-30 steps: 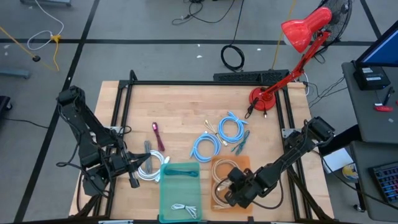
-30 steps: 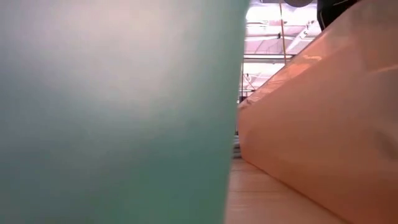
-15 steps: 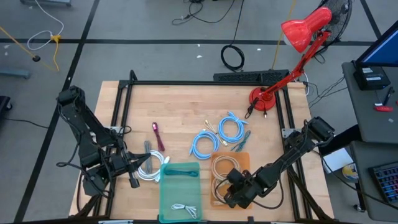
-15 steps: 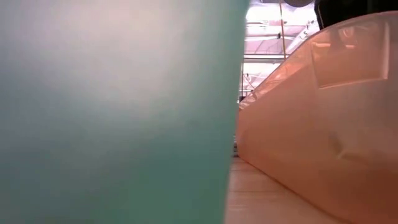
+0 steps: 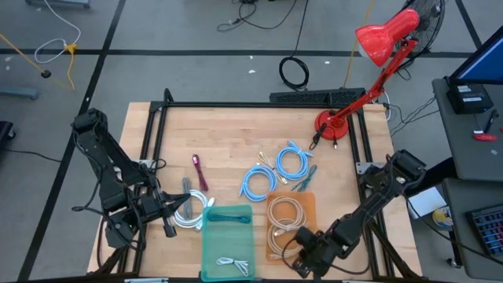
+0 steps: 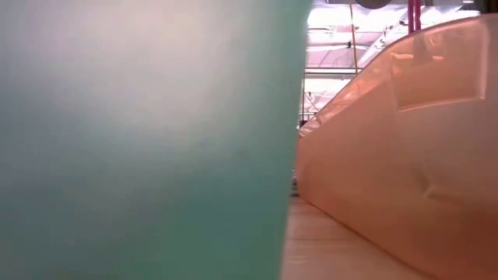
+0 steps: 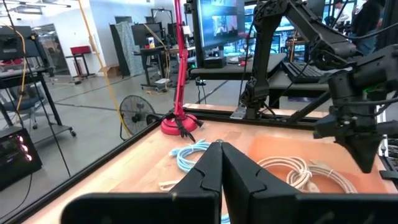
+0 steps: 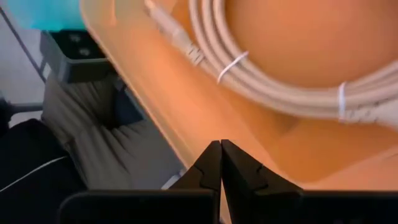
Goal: Pick & Place USB Port
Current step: Adjust the orange bin, then put the pink charger cable into the green bin
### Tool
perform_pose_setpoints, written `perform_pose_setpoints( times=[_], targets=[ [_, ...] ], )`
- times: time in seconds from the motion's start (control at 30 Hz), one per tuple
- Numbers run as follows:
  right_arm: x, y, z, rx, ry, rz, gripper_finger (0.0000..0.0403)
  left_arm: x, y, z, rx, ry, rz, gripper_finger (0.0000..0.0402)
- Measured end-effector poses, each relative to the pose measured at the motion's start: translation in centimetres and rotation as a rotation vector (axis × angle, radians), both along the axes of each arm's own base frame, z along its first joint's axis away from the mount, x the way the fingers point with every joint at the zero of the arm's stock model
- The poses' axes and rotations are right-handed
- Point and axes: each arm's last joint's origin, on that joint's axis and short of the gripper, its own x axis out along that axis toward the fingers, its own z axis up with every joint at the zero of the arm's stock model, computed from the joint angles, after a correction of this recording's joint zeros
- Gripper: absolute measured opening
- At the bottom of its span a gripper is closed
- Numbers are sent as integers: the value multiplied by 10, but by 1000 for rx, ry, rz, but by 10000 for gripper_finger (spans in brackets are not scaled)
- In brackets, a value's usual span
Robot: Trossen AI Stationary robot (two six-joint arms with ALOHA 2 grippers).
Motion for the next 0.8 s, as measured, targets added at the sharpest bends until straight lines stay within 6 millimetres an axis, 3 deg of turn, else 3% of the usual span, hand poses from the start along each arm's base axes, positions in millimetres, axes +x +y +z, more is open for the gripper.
perform_pose_setpoints(
  times=[0.33, 0.5, 0.67, 0.8],
  targets=[
    [-7, 19, 6, 123, -35, 65, 0, 0, 0, 0, -5, -2, 1, 4],
    [-6, 15, 12, 58, -111, 80, 0, 0, 1, -1, -11, -4, 4, 11],
    [4, -8, 41, -128, -350, 27, 0, 1, 2, -1, -12, -4, 10, 13],
    [7, -33, 79, -397, -606, -38, 0, 1, 2, -1, -11, -1, 6, 3]
  ],
)
